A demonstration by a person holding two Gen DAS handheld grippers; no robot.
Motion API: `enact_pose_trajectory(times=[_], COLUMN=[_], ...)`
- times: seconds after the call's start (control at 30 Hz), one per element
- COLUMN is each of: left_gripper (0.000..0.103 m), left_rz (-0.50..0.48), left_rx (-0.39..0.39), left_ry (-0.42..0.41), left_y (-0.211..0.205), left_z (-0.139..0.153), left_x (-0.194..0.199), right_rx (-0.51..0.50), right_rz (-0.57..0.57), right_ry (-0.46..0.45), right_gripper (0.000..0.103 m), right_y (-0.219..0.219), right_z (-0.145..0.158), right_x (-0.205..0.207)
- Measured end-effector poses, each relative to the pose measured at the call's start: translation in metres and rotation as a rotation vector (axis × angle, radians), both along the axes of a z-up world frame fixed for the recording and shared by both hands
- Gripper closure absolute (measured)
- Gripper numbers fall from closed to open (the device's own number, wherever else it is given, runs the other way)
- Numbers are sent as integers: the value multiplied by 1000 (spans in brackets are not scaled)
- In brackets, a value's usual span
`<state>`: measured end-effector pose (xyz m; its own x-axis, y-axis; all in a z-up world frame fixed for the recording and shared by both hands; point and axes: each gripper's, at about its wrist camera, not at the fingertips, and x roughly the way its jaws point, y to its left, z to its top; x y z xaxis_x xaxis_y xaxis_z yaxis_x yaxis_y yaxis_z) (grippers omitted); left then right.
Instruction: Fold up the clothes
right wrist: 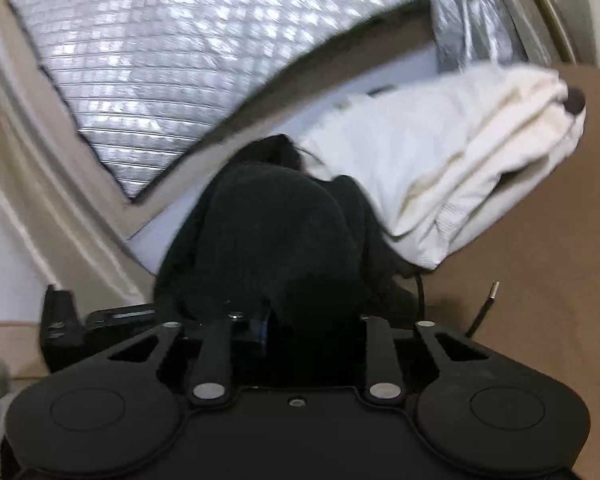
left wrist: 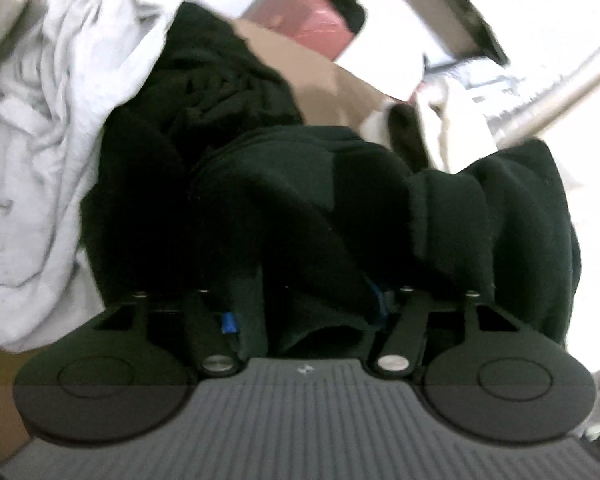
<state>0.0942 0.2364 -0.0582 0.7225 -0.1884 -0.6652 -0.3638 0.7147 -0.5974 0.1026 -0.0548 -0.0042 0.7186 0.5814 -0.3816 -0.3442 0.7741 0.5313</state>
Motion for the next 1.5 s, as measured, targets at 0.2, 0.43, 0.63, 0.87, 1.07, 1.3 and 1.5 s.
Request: enact_pose_trajectory(times=[0.2,0.43,0.63,0.87,1.07,1.3,1.5], left_gripper=[59,6,0,49,85,90,90], left_rz=[-253,-288,-227,-262,-353,-420,-502], left_rx=[42,318,156,42,213,201,321], left_ry=[-56,-54,-18,-14,-126,-241,-412], left_y=[-68,-120,-96,-76,-105,-128,-186], left_z=[19,8,-17,-32,-5,33,112], left_x=[3,13,27,43,28,-8,-34], right_rx=[-120,-217,-43,228,85,-104,-189], right_rz=[-149,-324,-311,-224,-205,-236,-299], right_ry=[-15,101,122,143,23,-44,-153], right_gripper=[80,73,25,21,66,75,82], right_y=[-46,-92,-106,-102,-71,-53,-76], right_z=[23,-12,-27,-78,-44,6,70], right_x=[-57,-62,-57,-16,-42,-94,-135])
